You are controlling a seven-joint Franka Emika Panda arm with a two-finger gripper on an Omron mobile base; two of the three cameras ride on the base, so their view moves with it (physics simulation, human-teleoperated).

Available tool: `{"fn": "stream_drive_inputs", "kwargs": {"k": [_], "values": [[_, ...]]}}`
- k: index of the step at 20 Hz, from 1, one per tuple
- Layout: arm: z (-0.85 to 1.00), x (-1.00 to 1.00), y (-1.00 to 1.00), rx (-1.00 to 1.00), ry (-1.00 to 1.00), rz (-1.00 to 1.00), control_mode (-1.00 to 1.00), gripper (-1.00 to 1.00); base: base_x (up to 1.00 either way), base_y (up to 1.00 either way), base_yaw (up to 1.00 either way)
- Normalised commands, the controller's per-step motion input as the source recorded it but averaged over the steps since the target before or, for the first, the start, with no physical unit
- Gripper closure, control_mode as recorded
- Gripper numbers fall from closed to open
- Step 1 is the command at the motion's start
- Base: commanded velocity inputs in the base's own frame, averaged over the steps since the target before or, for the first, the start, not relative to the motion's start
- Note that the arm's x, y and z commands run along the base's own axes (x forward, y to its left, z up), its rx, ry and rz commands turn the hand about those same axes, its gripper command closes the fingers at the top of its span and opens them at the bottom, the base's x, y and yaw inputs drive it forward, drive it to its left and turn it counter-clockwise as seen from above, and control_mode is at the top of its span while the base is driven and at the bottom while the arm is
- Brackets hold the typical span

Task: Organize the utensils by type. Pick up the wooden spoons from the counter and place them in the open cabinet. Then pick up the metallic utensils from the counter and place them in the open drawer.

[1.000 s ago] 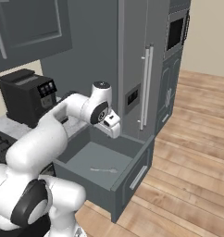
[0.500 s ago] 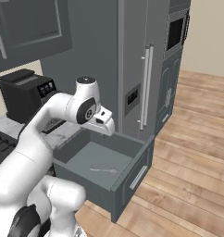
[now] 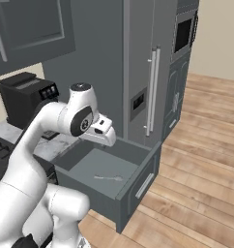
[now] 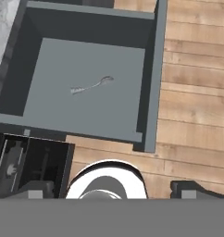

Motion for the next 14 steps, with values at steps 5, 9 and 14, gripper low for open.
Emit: {"fn": "stream_drive_inputs", "kwargs": {"k": [5,9,14], "values": [[0.0,0.0,0.0,0.0,0.0,0.0,-1.0,-1.0,0.0,0.0,0.0],[-0.05,-0.17,0.0,0.01,0.07,0.0,1.0,-1.0,-0.18,-0.04,0.0],[0.0,0.0,0.0,0.0,0.0,0.0,1.0,-1.0,-0.8,-0.43,-0.16]]}}
